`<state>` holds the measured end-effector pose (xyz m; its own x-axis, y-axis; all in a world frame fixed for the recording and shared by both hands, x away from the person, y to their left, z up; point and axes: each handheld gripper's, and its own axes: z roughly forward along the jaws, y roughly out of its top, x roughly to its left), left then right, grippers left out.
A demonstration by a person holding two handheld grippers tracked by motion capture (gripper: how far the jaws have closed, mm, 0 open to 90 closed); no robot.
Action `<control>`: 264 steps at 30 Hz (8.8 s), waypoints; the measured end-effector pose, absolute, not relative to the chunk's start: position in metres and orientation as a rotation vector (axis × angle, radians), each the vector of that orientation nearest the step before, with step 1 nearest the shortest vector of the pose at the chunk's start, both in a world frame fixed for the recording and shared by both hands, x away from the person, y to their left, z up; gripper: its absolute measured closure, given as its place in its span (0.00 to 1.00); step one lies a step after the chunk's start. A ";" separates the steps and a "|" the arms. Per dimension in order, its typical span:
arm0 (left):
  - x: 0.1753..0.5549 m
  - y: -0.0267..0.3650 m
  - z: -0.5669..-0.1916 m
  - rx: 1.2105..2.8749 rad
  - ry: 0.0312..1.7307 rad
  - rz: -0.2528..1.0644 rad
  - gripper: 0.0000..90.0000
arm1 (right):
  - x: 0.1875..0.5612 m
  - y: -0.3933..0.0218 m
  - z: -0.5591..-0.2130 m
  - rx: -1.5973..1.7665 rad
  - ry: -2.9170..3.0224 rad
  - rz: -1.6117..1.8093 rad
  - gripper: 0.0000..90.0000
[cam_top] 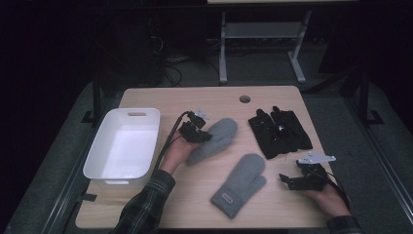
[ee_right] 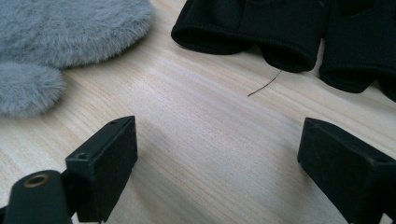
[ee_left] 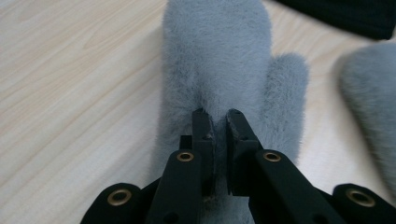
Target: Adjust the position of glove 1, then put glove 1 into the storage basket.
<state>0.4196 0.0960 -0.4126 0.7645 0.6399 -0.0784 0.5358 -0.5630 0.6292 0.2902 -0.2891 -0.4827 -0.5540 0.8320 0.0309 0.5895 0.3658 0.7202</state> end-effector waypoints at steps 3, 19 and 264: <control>0.412 0.096 -0.405 2.292 0.878 0.180 0.93 | 0.290 -0.289 -0.483 1.248 2.293 0.999 0.13; 0.366 0.077 -0.377 2.275 0.774 0.061 0.93 | 0.290 -0.289 -0.483 1.248 2.293 0.998 0.13; 0.352 0.098 -0.377 2.171 0.646 -0.088 0.90 | 0.285 -0.259 -0.482 1.158 2.370 1.036 0.13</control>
<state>0.3515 0.0983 -0.3769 0.8642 0.4182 -0.2798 0.4778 -0.5076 0.7170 0.2849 -0.2586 -0.4821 -0.6268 0.7783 0.0384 0.5568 0.4128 0.7208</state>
